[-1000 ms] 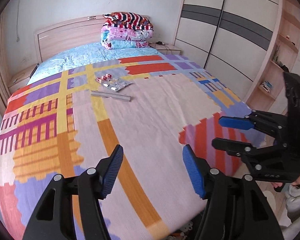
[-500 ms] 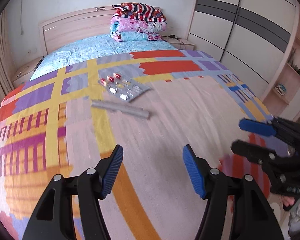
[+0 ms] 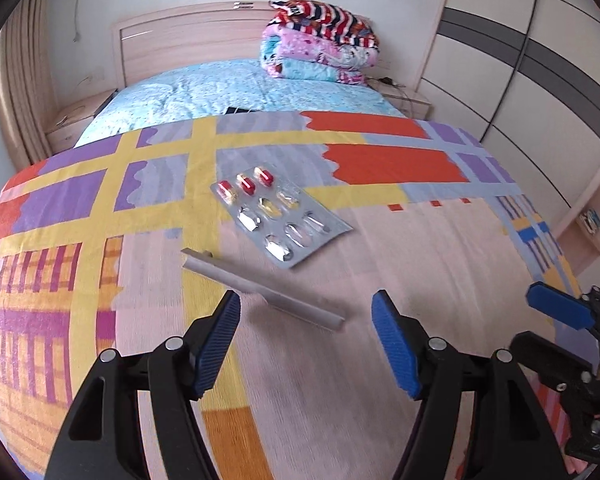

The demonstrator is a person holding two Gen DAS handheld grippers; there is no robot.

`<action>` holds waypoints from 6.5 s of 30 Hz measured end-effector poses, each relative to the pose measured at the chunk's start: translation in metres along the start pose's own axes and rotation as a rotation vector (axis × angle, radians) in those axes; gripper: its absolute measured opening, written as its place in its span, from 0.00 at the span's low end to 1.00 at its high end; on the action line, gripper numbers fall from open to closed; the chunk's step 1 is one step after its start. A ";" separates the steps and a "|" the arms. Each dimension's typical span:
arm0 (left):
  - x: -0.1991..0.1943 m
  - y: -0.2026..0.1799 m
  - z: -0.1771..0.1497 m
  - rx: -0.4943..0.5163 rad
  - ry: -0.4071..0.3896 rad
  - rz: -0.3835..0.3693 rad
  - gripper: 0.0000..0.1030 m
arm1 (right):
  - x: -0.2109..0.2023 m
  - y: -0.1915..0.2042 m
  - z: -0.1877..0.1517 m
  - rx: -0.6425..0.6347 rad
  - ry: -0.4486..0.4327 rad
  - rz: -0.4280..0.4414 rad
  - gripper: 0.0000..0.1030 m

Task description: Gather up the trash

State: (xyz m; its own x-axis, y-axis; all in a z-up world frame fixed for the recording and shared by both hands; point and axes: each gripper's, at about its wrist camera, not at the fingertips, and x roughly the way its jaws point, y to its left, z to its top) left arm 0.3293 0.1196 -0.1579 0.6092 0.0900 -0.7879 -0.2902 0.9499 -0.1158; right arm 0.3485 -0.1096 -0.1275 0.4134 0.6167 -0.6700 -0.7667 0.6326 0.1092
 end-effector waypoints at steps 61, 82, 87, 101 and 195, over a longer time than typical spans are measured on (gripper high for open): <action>-0.068 0.068 -0.055 0.010 -0.082 0.034 0.09 | 0.096 0.059 0.051 -0.201 0.129 0.080 0.56; -0.145 0.032 -0.094 0.047 -0.152 0.027 0.09 | -0.021 0.090 0.007 -0.224 -0.012 0.092 0.56; -0.166 0.019 -0.105 0.061 -0.176 0.008 0.09 | -0.051 0.097 -0.003 -0.230 -0.052 0.102 0.56; -0.224 -0.018 -0.170 0.152 -0.199 -0.055 0.09 | -0.140 0.101 -0.069 -0.223 -0.134 0.117 0.56; -0.230 -0.062 -0.297 0.233 0.105 -0.279 0.80 | -0.140 0.145 -0.222 -0.151 0.395 0.289 0.82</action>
State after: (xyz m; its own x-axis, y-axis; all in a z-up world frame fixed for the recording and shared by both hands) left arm -0.0125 -0.0493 -0.1490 0.5590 -0.2019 -0.8042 0.0595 0.9772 -0.2040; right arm 0.0702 -0.2083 -0.1807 -0.0210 0.5138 -0.8576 -0.8966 0.3699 0.2436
